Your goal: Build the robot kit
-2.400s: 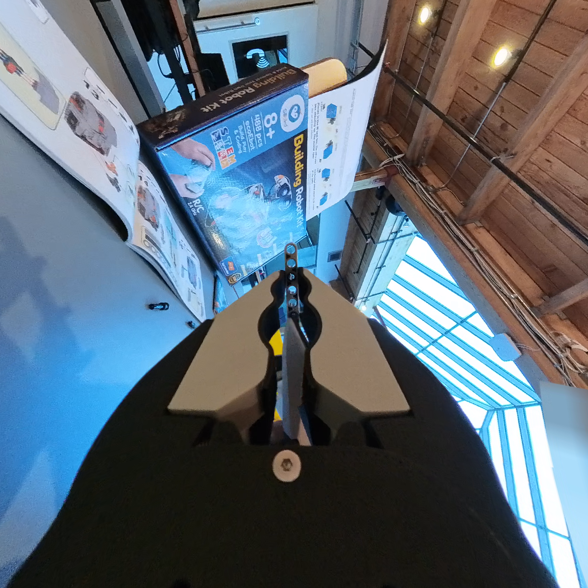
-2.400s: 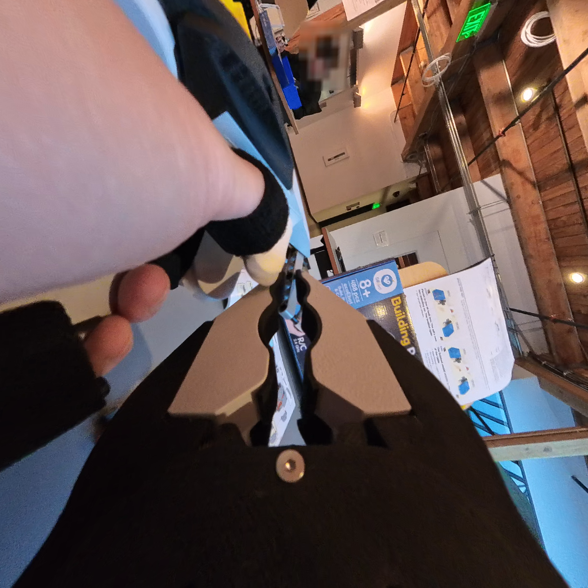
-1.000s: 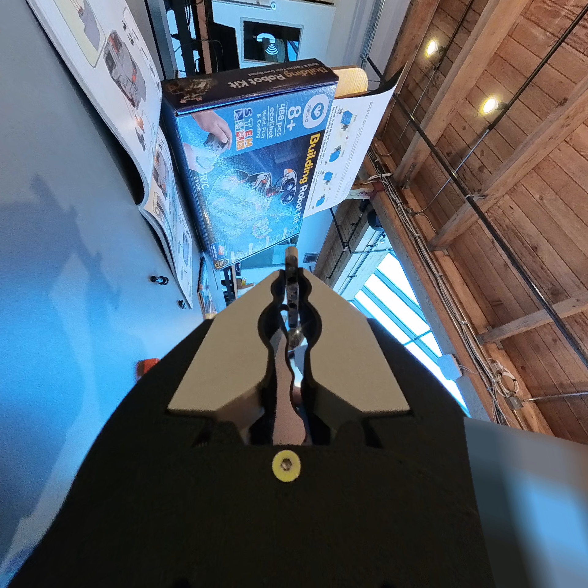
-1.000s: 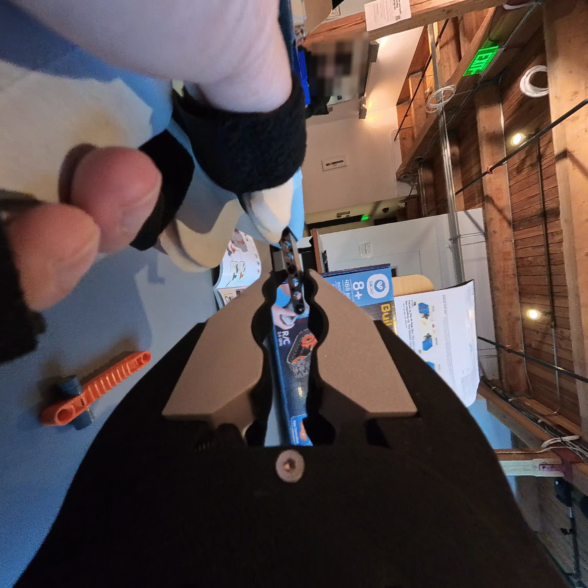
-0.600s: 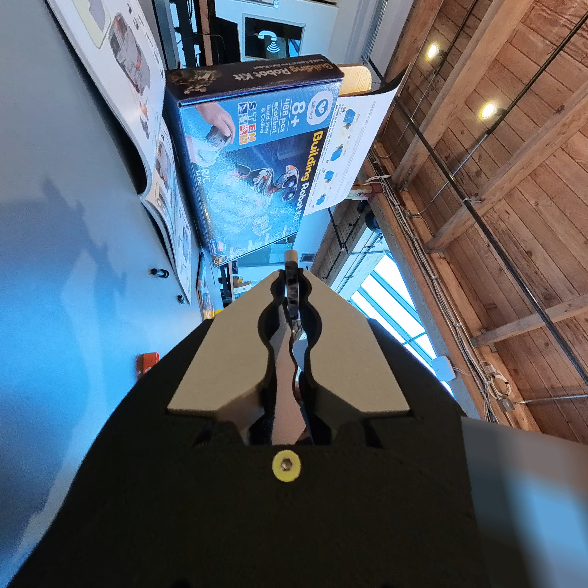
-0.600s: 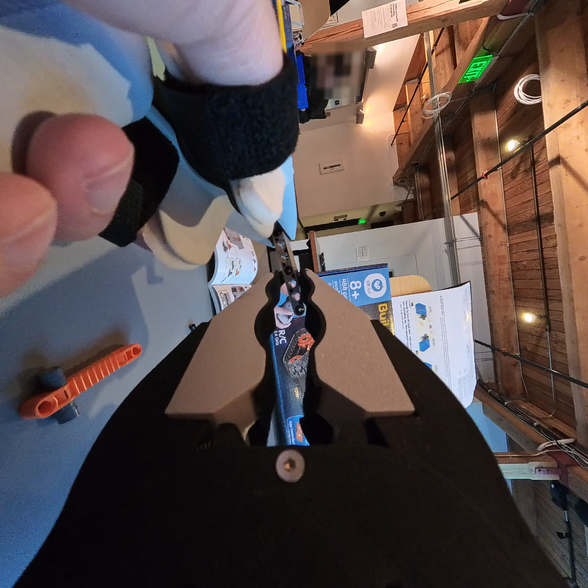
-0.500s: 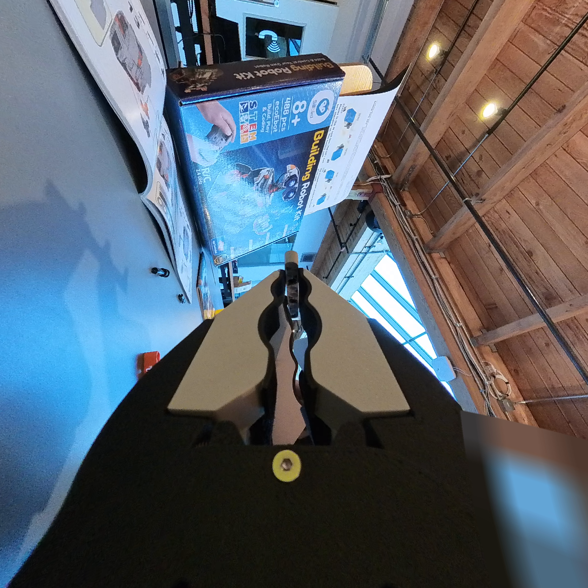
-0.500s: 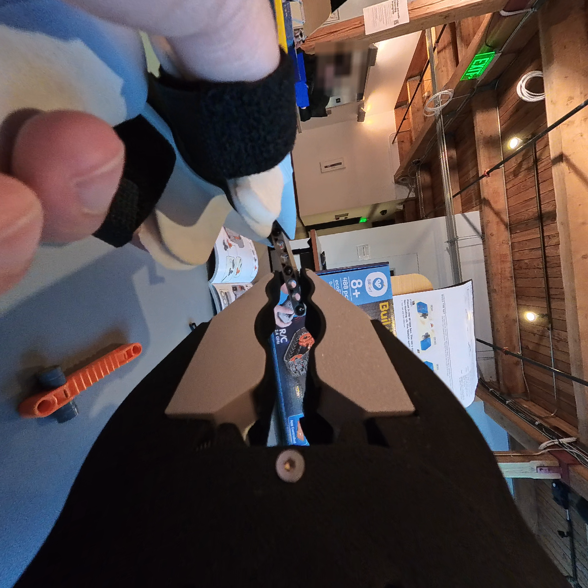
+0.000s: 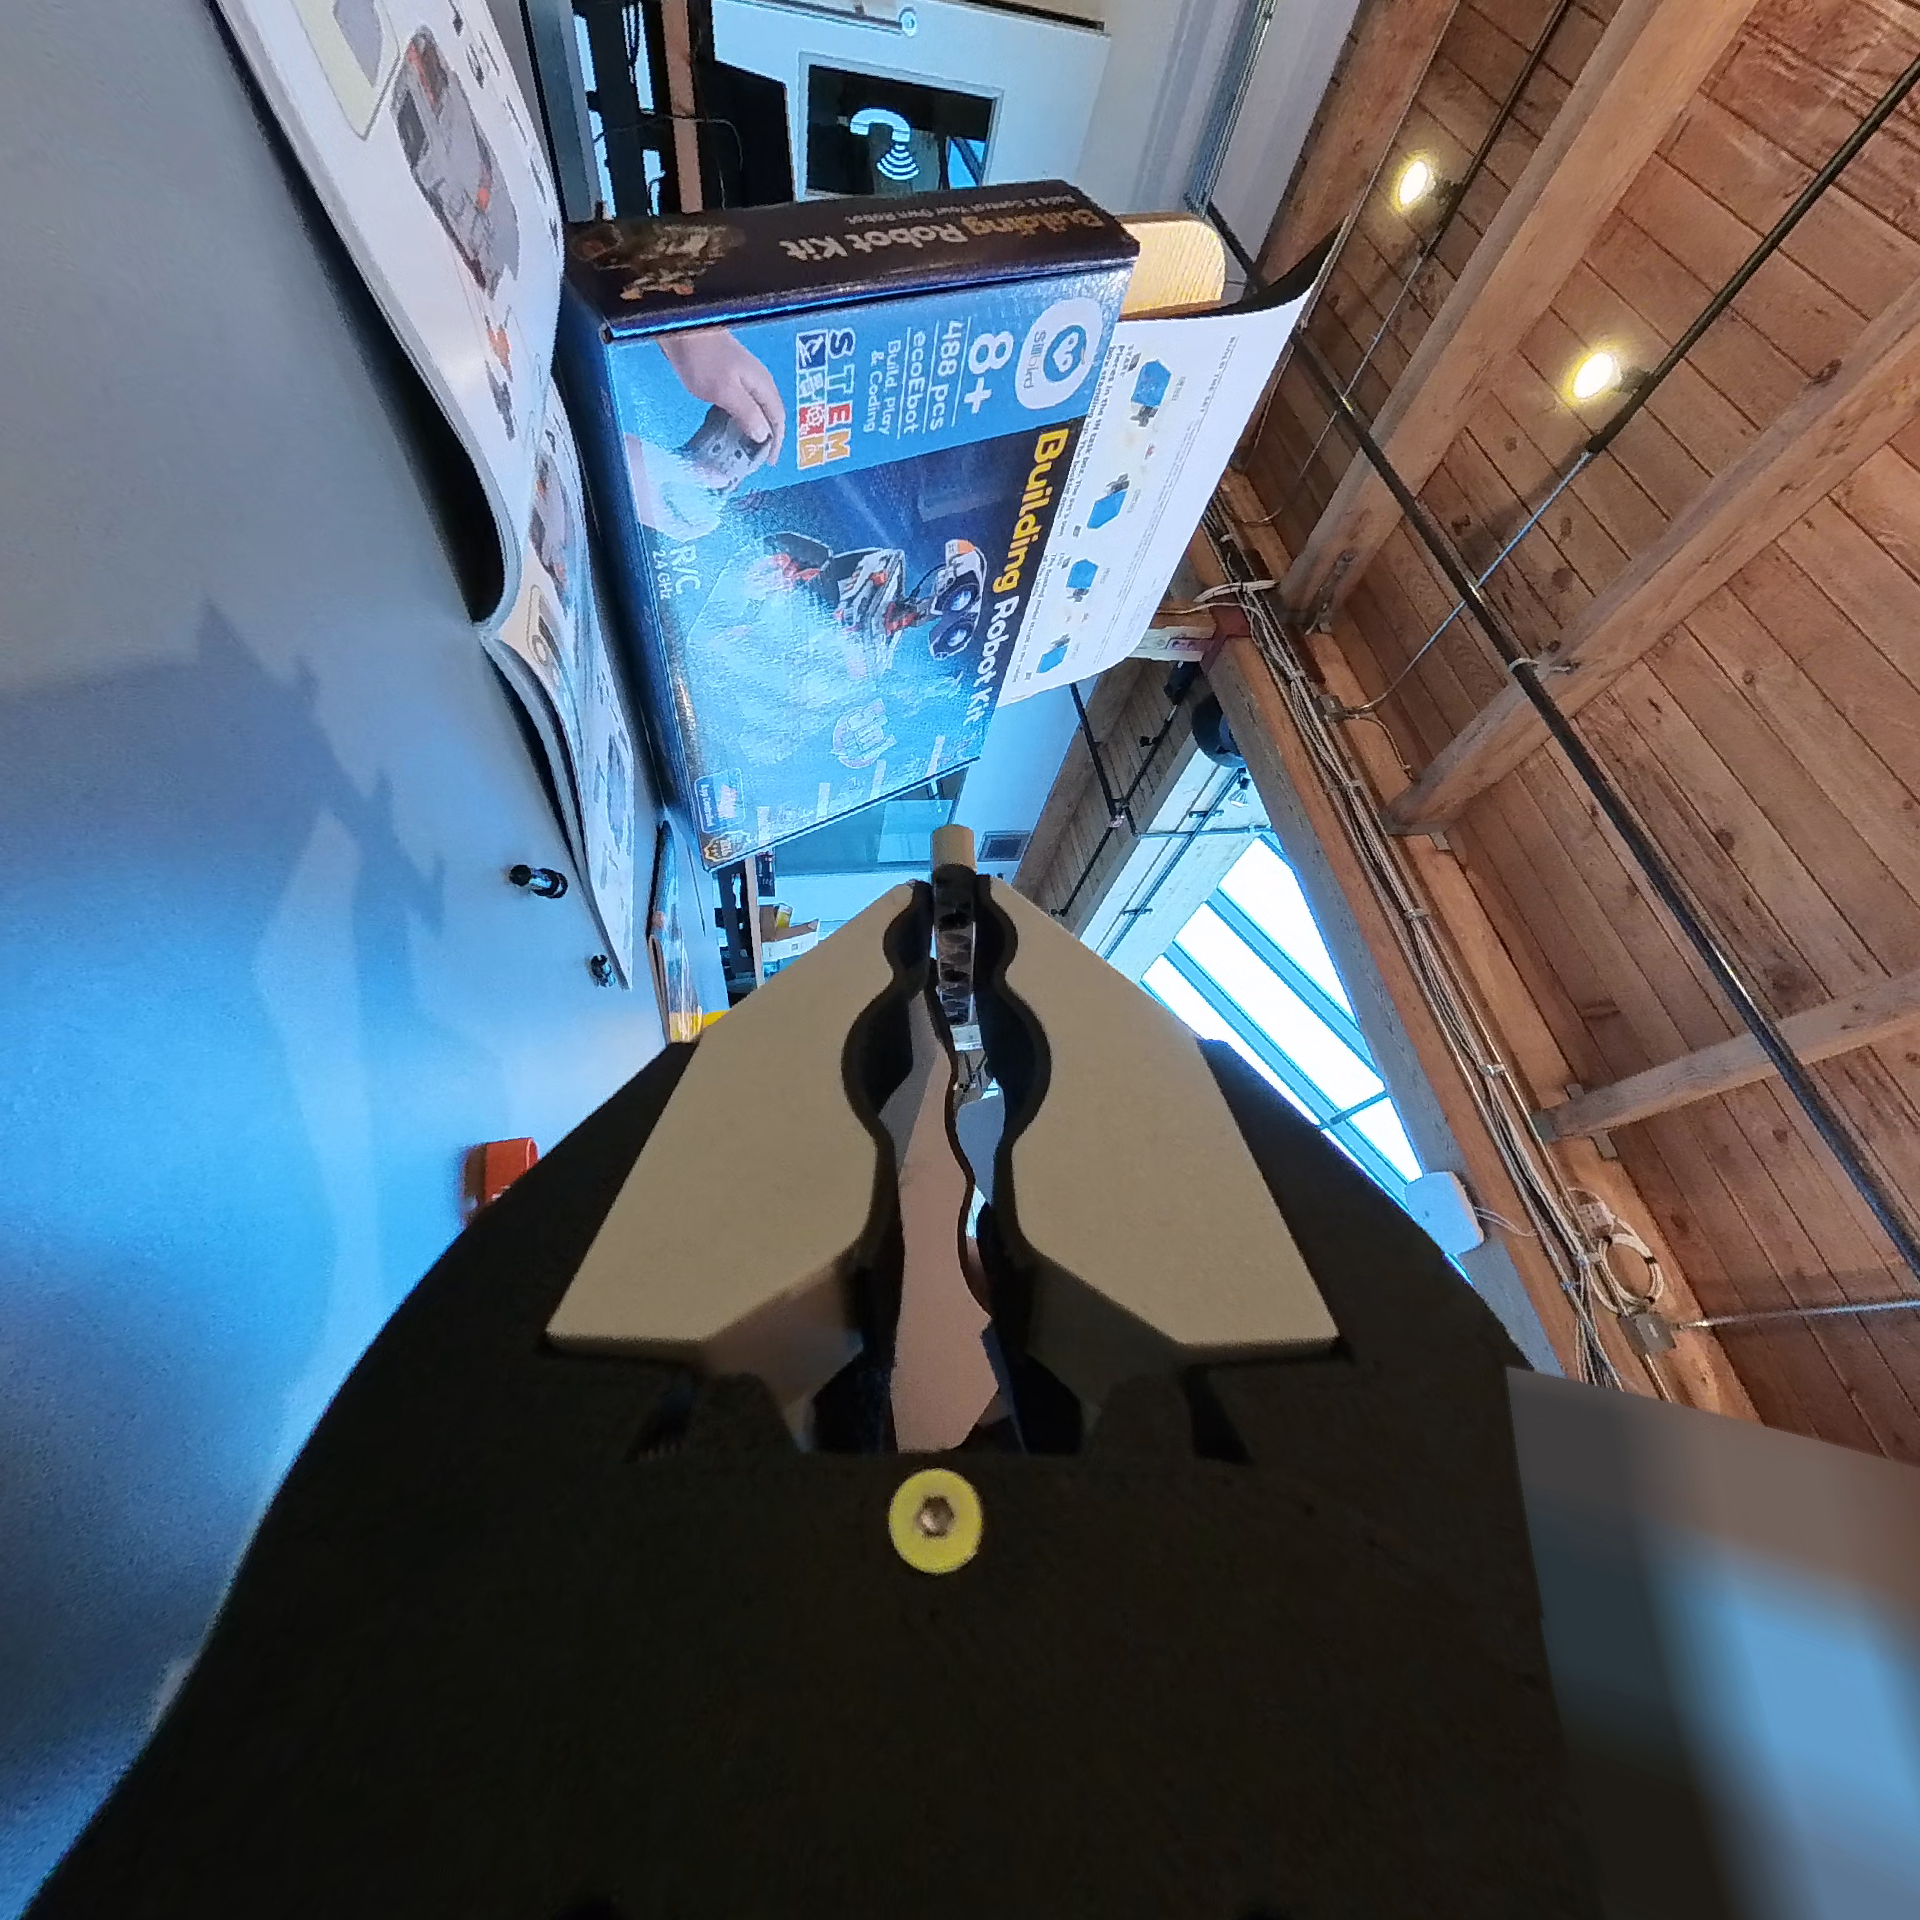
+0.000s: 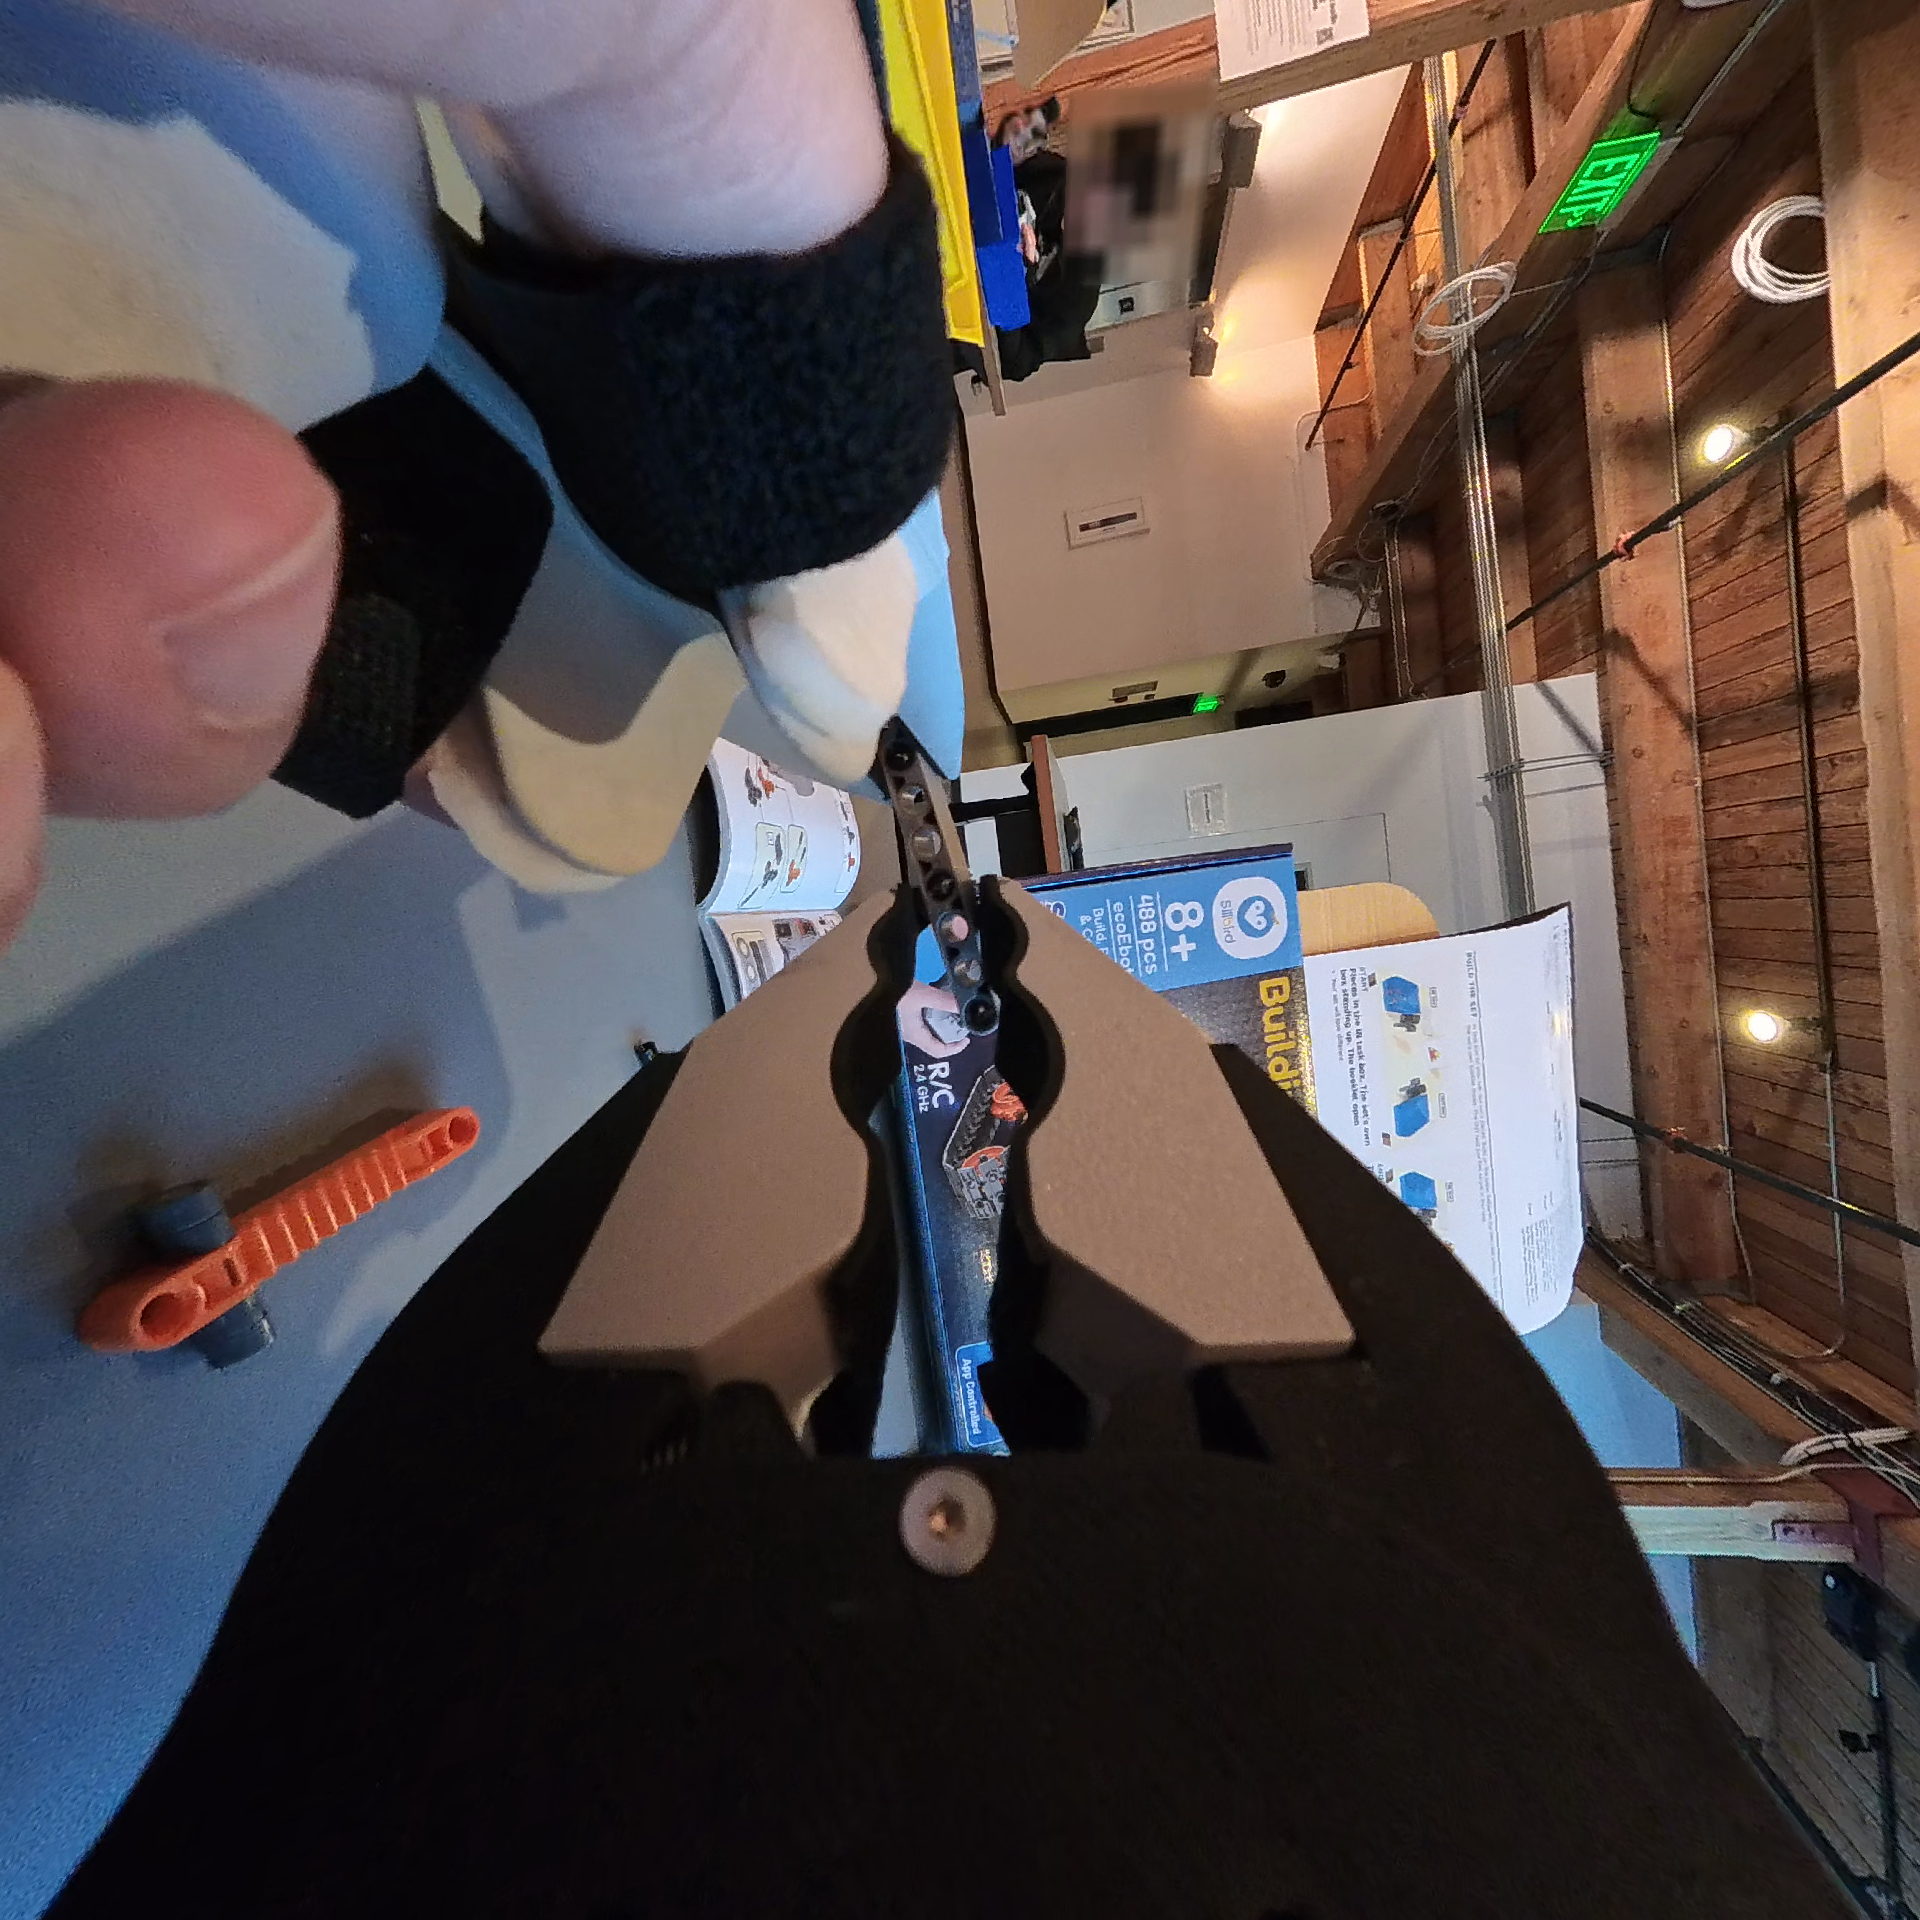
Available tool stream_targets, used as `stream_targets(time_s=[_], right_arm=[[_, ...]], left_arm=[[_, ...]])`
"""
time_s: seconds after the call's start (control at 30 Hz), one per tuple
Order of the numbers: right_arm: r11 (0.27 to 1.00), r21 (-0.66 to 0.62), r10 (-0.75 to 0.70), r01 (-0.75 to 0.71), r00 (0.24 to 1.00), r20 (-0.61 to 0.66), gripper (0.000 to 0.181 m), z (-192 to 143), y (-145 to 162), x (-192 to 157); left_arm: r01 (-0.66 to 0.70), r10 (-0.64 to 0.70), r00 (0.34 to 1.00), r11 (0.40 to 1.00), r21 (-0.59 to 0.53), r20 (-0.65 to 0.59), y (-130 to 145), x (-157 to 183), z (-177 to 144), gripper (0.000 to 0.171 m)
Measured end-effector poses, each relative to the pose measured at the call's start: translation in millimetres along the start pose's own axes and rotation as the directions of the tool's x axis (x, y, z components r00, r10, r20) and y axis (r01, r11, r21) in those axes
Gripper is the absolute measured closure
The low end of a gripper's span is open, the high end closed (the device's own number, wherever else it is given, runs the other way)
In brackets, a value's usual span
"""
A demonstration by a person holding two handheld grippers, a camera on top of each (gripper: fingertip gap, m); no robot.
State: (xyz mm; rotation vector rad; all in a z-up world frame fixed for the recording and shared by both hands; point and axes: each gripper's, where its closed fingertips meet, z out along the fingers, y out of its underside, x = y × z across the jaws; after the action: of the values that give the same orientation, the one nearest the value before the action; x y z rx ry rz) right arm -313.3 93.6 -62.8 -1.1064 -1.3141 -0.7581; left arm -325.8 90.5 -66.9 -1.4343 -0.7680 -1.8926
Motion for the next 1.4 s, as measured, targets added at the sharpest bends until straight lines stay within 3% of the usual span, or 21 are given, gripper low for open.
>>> stream_targets(time_s=[0.2, 0.43, 0.97, 1.03, 1.1, 1.17, 1.23, 1.33, 1.4], right_arm=[[1.0, -0.001, 0.003, -0.003, 1.0, 0.004, 0.172, 0, 1, -1], [1.0, 0.014, 0.025, -0.025, 1.0, 0.009, 0.173, -3, 3, 1], [0.999, 0.017, 0.038, -0.038, 0.999, 0.014, 0.172, -4, 3, 0], [0.996, 0.037, 0.083, -0.082, 0.996, -0.017, 0.174, -8, 2, 10], [0.967, 0.073, 0.244, -0.242, 0.969, -0.021, 0.175, -12, 6, 24], [0.838, 0.125, 0.524, -0.53, 0.848, 0.08, 0.174, -17, 8, 34], [0.599, 0.18, 0.74, -0.78, 0.626, 0.247, 0.174, -25, 1, 42], [0.215, 0.109, 0.83, -0.97, 0.24, 0.503, 0.174, -36, -12, 45], [0.028, 0.034, 0.775, -0.999, 0.044, 0.63, 0.174, -44, -19, 45]], left_arm=[[0.004, -0.004, 1.0, 1.0, -0.008, -0.002, 1, 0, -1, 0.168], [-0.049, 0.05, 0.999, 0.989, -0.14, 0.0, 9, 2, -3, 0.168], [-0.056, 0.054, 0.998, 0.987, -0.151, -0.02, 11, 3, -5, 0.168], [-0.074, 0.066, 0.993, 0.993, -0.087, -0.099, 2, 20, -6, 0.151], [-0.141, 0.136, 0.982, 0.99, -0.027, -0.13, -11, 34, -8, 0.129], [-0.287, 0.279, 0.938, 0.958, -0.008, -0.203, -19, 52, -11, 0.126], [-0.442, 0.407, 0.86, 0.896, -0.049, -0.307, -18, 67, -14, 0.132], [-0.638, 0.535, 0.73, 0.756, -0.143, -0.425, -3, 81, -14, 0.13], [-0.754, 0.623, 0.632, 0.632, -0.181, -0.461, 8, 87, -9, 0.12]])
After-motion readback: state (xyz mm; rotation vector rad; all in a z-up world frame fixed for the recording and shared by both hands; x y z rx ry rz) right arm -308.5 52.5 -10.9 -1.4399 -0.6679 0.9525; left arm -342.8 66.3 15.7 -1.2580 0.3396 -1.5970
